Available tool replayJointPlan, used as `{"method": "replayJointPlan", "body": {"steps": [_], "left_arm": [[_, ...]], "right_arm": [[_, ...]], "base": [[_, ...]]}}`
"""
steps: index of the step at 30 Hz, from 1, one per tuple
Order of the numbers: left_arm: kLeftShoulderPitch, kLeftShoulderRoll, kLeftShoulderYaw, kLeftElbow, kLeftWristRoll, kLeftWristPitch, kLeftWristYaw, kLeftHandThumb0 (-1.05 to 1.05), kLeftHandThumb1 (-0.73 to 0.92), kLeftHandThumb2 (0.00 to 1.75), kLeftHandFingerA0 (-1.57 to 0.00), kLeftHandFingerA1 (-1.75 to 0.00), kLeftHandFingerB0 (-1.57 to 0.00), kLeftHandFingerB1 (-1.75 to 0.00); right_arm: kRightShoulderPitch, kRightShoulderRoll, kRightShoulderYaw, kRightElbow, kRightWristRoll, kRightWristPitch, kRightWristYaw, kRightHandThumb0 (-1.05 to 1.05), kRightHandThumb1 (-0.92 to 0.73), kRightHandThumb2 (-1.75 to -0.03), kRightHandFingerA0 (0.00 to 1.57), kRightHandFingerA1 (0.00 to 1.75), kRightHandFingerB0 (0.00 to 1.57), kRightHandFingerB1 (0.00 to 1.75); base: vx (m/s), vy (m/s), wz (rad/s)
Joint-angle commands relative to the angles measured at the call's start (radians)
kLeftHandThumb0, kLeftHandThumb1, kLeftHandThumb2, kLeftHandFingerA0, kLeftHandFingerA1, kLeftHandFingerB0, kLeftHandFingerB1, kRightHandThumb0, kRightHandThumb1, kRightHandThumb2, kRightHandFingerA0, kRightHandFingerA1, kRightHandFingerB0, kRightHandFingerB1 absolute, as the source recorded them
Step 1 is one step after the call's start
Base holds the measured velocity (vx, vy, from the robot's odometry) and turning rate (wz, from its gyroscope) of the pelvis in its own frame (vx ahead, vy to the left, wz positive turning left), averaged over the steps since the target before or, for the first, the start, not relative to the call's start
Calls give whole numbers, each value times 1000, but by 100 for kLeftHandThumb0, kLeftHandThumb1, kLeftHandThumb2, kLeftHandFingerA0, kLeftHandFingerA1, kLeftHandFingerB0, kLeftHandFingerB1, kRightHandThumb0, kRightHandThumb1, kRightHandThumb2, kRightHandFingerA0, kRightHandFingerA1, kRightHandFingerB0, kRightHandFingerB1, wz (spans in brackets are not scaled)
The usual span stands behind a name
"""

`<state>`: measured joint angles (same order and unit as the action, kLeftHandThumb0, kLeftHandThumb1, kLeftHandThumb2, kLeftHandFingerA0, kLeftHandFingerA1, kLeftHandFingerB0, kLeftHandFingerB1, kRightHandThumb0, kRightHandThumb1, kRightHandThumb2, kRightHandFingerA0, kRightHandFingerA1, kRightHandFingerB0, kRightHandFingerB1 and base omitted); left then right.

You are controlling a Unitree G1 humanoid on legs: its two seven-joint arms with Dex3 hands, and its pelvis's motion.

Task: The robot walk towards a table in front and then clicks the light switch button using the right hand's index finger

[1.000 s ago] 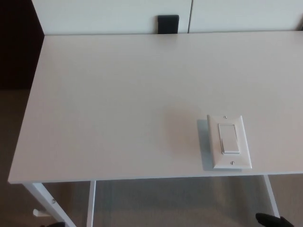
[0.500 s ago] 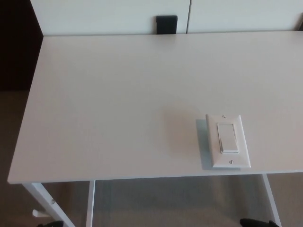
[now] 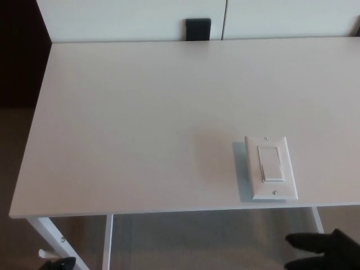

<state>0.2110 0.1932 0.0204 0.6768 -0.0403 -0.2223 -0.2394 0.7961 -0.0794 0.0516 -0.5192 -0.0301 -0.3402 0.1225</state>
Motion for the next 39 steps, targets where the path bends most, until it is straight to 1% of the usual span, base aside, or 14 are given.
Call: {"method": "replayJointPlan", "body": {"steps": [1,6,9,10,13,14,20,22,23,24,28,30,31,39], "left_arm": [[-20,43,29,-14,-2,61,0,-55,28,109,-12,-76,-1,-59],[-7,37,25,-29,-4,71,-11,-52,29,110,-13,-76,-2,-59],[-1,43,18,-36,-4,80,-29,-54,27,109,-18,-78,-6,-62],[-2,45,16,-33,-3,78,-35,-56,27,106,-18,-77,-8,-62],[1,54,-4,-37,19,79,-41,-58,27,103,-21,-79,-12,-65],[3,57,-7,-37,22,75,-43,-57,27,103,-21,-77,-12,-64],[21,57,-11,-44,10,88,-60,-55,27,103,-22,-77,-12,-64],[31,48,-4,-64,-15,105,-78,-59,26,101,-24,-80,-14,-65],[36,45,-1,-76,-25,118,-85,-59,25,97,-11,-105,-9,-74],[39,41,-1,-82,-29,124,-89,-61,26,95,-11,-105,-10,-73],[58,34,-12,-112,-37,123,-113,-58,27,95,-11,-104,-11,-73],[61,31,-10,-122,-49,134,-127,-56,26,95,-9,-105,-10,-75],[65,26,-9,-127,-57,136,-135,-58,27,93,-9,-105,-10,-75],[79,12,2,-161,-130,208,-217,-65,29,80,-18,-105,-16,-78]], "right_arm": [[-37,80,-108,-335,-196,-183,-109,-51,-39,-87,49,116,43,103],[-220,16,-187,-318,-466,-75,-88,-62,-46,-63,17,83,26,75],[-288,-18,-181,-269,-546,-55,-80,-72,-37,-76,8,72,20,69],[-315,-26,-176,-247,-582,-44,-83,-42,-24,-90,15,65,8,58],[-400,-44,-154,-189,-721,23,-85,-76,-39,-82,0,60,15,70],[-415,-48,-147,-181,-741,36,-79,-74,-51,-56,0,64,8,82],[-508,-79,-107,-116,-842,117,-33,-83,-55,-56,0,40,4,79],[-543,-91,-90,-84,-868,144,-21,-86,-54,-56,0,44,6,82],[-559,-97,-82,-69,-878,156,-15,-85,-54,-56,0,41,5,82],[-577,-104,-74,-53,-890,169,-8,-90,-42,-85,0,53,12,72],[-631,-138,-45,26,-968,220,8,-95,-48,-90,0,50,11,69],[-645,-153,-35,51,-994,234,7,-96,-49,-90,0,49,11,69],[-650,-160,-30,66,-1004,241,3,-90,-57,-58,0,47,8,75],[-657,-189,24,140,-1079,295,9,-85,-50,-57,0,45,8,68]], "base": [[0,0,0],[0,0,0],[0,0,0],[0,0,0],[0,0,0],[0,0,0],[0,0,0],[0,0,0],[0,0,0],[0,0,0],[0,0,0],[0,0,0],[0,0,0],[0,0,0]]}}
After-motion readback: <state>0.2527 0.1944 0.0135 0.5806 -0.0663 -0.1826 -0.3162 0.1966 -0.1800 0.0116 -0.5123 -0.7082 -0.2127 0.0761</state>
